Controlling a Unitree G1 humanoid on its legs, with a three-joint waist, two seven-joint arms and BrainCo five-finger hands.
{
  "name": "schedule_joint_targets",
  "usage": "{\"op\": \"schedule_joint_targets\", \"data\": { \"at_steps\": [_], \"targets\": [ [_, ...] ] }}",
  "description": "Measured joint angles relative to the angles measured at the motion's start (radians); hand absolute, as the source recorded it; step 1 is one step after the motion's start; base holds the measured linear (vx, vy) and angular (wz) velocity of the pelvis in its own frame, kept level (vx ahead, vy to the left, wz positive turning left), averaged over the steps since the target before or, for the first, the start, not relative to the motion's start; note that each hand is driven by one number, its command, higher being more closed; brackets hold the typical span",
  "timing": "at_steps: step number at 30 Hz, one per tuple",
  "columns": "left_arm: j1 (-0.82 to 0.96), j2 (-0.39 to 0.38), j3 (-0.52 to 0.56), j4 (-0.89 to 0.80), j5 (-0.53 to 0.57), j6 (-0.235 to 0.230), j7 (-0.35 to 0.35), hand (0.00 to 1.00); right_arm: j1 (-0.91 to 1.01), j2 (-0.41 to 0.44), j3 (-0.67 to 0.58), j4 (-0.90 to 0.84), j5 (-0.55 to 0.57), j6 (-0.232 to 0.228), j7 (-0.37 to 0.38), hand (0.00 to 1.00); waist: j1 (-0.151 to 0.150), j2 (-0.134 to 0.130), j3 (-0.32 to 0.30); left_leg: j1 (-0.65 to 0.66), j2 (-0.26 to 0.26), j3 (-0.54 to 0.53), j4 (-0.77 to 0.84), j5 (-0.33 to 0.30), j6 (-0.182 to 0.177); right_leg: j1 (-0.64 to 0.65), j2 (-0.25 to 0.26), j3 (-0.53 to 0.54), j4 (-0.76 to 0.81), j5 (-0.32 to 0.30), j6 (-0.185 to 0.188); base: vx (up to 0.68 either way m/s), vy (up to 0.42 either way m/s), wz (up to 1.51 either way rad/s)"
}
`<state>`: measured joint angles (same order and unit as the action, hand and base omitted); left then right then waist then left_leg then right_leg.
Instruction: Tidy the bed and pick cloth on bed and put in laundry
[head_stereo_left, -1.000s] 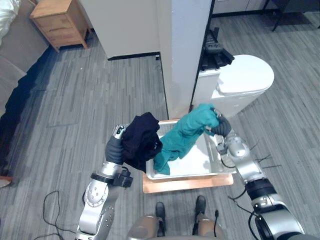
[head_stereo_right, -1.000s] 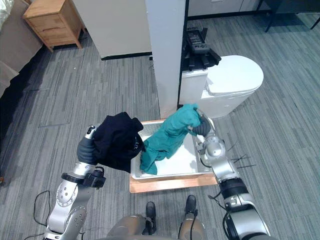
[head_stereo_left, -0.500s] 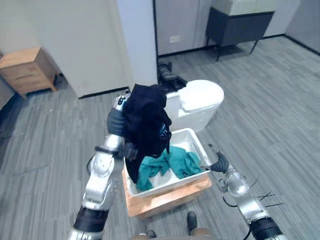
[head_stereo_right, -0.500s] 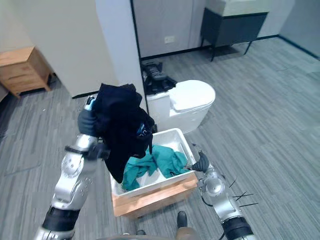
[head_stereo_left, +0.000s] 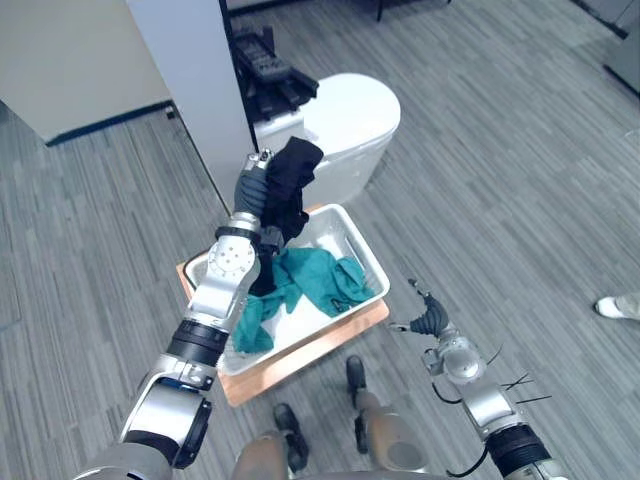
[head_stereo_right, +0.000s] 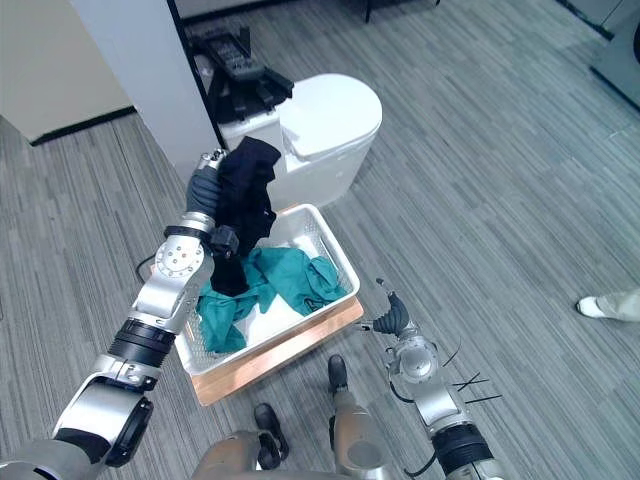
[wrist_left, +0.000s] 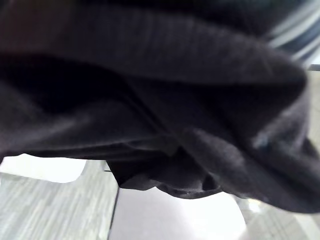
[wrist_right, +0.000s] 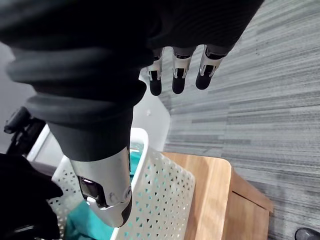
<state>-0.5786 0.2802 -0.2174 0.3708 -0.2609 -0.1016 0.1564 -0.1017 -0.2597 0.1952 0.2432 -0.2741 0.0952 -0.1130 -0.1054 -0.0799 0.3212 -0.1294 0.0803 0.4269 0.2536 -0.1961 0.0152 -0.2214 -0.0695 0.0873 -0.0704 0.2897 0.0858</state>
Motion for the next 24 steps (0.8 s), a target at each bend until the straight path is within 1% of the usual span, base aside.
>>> {"op": "schedule_joint_targets", "data": {
  "at_steps": [3,4,6,8,10,11,12,14,15,16,17,18,19,20,21,22,23,24],
  "targets": [
    [0.007,-0.025,-0.022,0.032,0.020,0.010,-0.002,1.00,-0.023,0.001,-0.001,-0.011,0.001,0.000,-0.002,0.00,0.005,0.009,0.042,-0.033,0.002,0.000,0.019,-0.007,0.010,-0.028,0.001,0.000,-0.001,0.046,-0.002,-0.06,0.087,-0.02],
    [0.015,-0.029,-0.031,0.033,0.022,0.010,-0.002,1.00,-0.027,0.003,0.000,-0.026,0.001,0.000,-0.003,0.00,0.006,0.012,0.061,-0.039,0.002,-0.001,0.029,-0.010,0.015,-0.030,-0.001,0.000,-0.002,0.053,-0.003,-0.06,0.095,0.00],
    [0.032,-0.033,-0.049,0.032,0.038,0.005,-0.002,1.00,-0.027,0.014,0.001,-0.030,0.001,0.000,-0.018,0.00,0.008,0.014,0.069,-0.046,0.000,-0.005,0.033,-0.011,0.017,-0.030,-0.003,-0.001,-0.004,0.055,-0.005,-0.05,0.081,0.08],
    [0.055,-0.043,-0.062,0.025,0.038,-0.009,-0.004,1.00,-0.029,0.025,0.005,-0.030,0.001,-0.001,-0.019,0.00,0.010,0.015,0.070,-0.050,-0.001,-0.013,0.034,-0.011,0.018,-0.030,-0.003,-0.001,-0.005,0.055,-0.005,-0.02,0.054,0.12],
    [0.094,-0.047,-0.078,-0.025,0.036,-0.020,-0.012,1.00,-0.032,0.028,0.005,-0.031,0.001,0.000,-0.023,0.00,0.010,0.016,0.071,-0.053,-0.001,-0.018,0.031,-0.011,0.018,-0.030,-0.003,-0.001,-0.007,0.055,-0.006,0.00,0.025,0.08],
    [0.128,-0.047,-0.097,-0.082,0.036,-0.026,-0.024,1.00,-0.032,0.026,0.004,-0.031,0.001,0.000,-0.028,0.00,0.011,0.021,0.073,-0.054,-0.001,-0.023,0.030,-0.011,0.018,-0.030,-0.004,-0.001,-0.008,0.055,-0.006,0.01,0.022,0.08],
    [0.166,-0.056,-0.124,-0.153,0.036,-0.029,-0.033,1.00,-0.032,0.026,0.005,-0.031,0.001,0.000,-0.039,0.00,0.011,0.029,0.078,-0.056,-0.001,-0.031,0.030,-0.011,0.017,-0.029,-0.004,-0.001,-0.008,0.054,-0.006,0.01,0.027,0.08],
    [0.217,-0.083,-0.170,-0.240,0.036,-0.029,-0.058,1.00,-0.031,0.027,0.010,-0.031,0.001,0.003,-0.046,0.00,0.012,0.038,0.081,-0.060,-0.001,-0.039,0.030,-0.010,0.016,-0.028,-0.004,0.000,-0.010,0.054,-0.007,0.02,0.021,0.10],
    [0.236,-0.095,-0.189,-0.269,0.036,-0.027,-0.070,1.00,-0.029,0.027,0.012,-0.031,0.001,0.004,-0.051,0.00,0.012,0.039,0.081,-0.061,-0.001,-0.042,0.031,-0.009,0.015,-0.025,-0.004,0.000,-0.012,0.048,-0.015,0.03,0.019,0.13],
    [0.263,-0.118,-0.230,-0.307,0.026,-0.009,-0.084,1.00,-0.027,0.028,0.017,-0.031,0.001,0.014,-0.060,0.00,0.013,0.040,0.081,-0.061,-0.002,-0.046,0.037,-0.010,0.015,-0.018,-0.005,0.001,-0.015,0.035,-0.033,0.03,0.015,0.10],
    [0.274,-0.125,-0.241,-0.319,0.026,0.002,-0.091,1.00,-0.027,0.028,0.020,-0.031,0.001,0.018,-0.059,0.00,0.013,0.040,0.081,-0.061,-0.002,-0.048,0.038,-0.010,0.014,-0.015,-0.005,0.001,-0.018,0.033,-0.035,0.01,0.004,0.10],
    [0.291,-0.135,-0.263,-0.337,0.026,0.019,-0.093,1.00,-0.026,0.032,0.025,-0.031,0.000,0.024,-0.059,0.00,0.012,0.040,0.081,-0.061,-0.001,-0.052,0.042,-0.013,0.009,-0.010,-0.004,0.002,-0.021,0.023,-0.049,0.00,0.000,0.07],
    [0.298,-0.142,-0.267,-0.339,0.027,0.028,-0.094,1.00,-0.025,0.033,0.027,-0.031,0.000,0.026,-0.060,0.00,0.012,0.040,0.081,-0.063,0.000,-0.053,0.044,-0.014,0.009,-0.008,-0.004,0.002,-0.021,0.016,-0.057,-0.01,-0.004,0.09],
    [0.309,-0.149,-0.272,-0.341,0.029,0.051,-0.091,1.00,-0.021,0.035,0.037,-0.031,-0.001,0.031,-0.060,0.00,0.012,0.040,0.081,-0.067,0.002,-0.054,0.046,-0.016,0.012,-0.007,-0.003,0.004,-0.021,0.001,-0.072,-0.01,-0.014,0.10],
    [0.318,-0.152,-0.272,-0.341,0.032,0.066,-0.085,1.00,-0.021,0.036,0.047,-0.031,-0.001,0.033,-0.060,0.00,0.012,0.040,0.081,-0.068,0.003,-0.056,0.054,-0.022,0.004,-0.006,-0.004,0.005,-0.018,-0.028,-0.077,-0.01,-0.020,0.11],
    [0.322,-0.152,-0.272,-0.341,0.037,0.076,-0.077,1.00,-0.018,0.036,0.050,-0.031,-0.001,0.033,-0.060,0.00,0.013,0.040,0.081,-0.073,0.005,-0.057,0.066,-0.023,0.001,-0.005,-0.005,0.007,-0.017,-0.046,-0.068,-0.01,-0.040,0.06],
    [0.327,-0.151,-0.270,-0.340,0.037,0.088,-0.054,1.00,-0.016,0.037,0.052,-0.031,-0.001,0.033,-0.061,0.00,0.017,0.042,0.082,-0.081,0.011,-0.059,0.084,-0.027,-0.005,-0.005,-0.004,0.011,-0.017,-0.062,-0.055,-0.03,-0.058,0.02],
    [0.328,-0.151,-0.261,-0.339,0.038,0.100,-0.024,1.00,-0.016,0.038,0.053,-0.031,-0.001,0.034,-0.060,0.00,0.020,0.046,0.081,-0.092,0.022,-0.064,0.102,-0.031,-0.010,-0.006,0.003,0.008,-0.017,-0.065,-0.051,-0.06,-0.100,0.00]
  ]
}}
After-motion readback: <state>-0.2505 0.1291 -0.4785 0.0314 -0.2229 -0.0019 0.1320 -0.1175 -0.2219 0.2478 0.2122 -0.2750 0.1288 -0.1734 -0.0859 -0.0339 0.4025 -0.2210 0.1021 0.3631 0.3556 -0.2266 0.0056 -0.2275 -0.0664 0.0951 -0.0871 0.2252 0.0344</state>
